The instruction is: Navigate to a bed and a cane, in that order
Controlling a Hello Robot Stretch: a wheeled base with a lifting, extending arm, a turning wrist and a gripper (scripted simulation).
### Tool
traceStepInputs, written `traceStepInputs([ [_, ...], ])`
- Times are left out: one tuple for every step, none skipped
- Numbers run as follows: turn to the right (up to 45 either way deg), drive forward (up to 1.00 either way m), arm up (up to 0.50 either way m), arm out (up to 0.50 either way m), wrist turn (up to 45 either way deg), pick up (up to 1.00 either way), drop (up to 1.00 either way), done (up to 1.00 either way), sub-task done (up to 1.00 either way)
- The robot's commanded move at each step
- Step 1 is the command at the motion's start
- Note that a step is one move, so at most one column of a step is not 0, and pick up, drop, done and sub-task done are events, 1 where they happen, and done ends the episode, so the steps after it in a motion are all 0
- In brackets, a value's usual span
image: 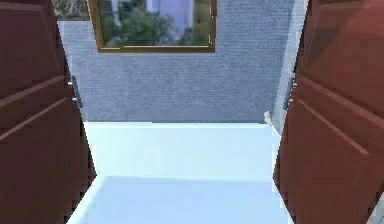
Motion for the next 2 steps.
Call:
traceStepInputs([
  [0.0, 0.05, 0.00, 0.00, 0.0, 0.00, 0.00, 0.00, 0.00],
  [-15.0, 0.00, 0.00, 0.00, 0.0, 0.00, 0.00, 0.00, 0.00],
])
